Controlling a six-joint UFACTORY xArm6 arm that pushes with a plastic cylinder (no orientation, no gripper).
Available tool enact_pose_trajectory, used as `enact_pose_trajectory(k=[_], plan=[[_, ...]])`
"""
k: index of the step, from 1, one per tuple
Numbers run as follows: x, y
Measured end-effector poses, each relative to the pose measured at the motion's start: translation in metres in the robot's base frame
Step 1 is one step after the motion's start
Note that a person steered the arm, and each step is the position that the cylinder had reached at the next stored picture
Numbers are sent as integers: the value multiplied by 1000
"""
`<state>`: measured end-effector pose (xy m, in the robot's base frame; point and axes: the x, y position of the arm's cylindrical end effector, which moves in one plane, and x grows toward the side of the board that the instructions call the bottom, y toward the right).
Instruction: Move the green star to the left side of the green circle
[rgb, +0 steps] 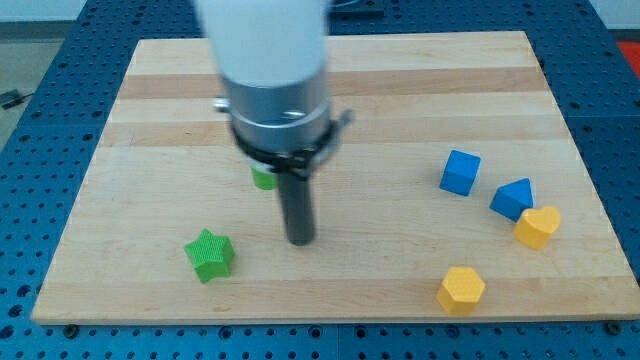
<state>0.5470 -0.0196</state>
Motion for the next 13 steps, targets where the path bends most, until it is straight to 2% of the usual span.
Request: enact_pose_trajectory(k=[1,2,3,4,5,7,8,9,10,11,12,13], plan=[[47,-9],[61,-61],[0,-117],[-72,-148],[-77,-158],[2,-74],[39,-75],[40,-141],[-27,-153],[-86,-139],[-67,-132],[-16,-142]])
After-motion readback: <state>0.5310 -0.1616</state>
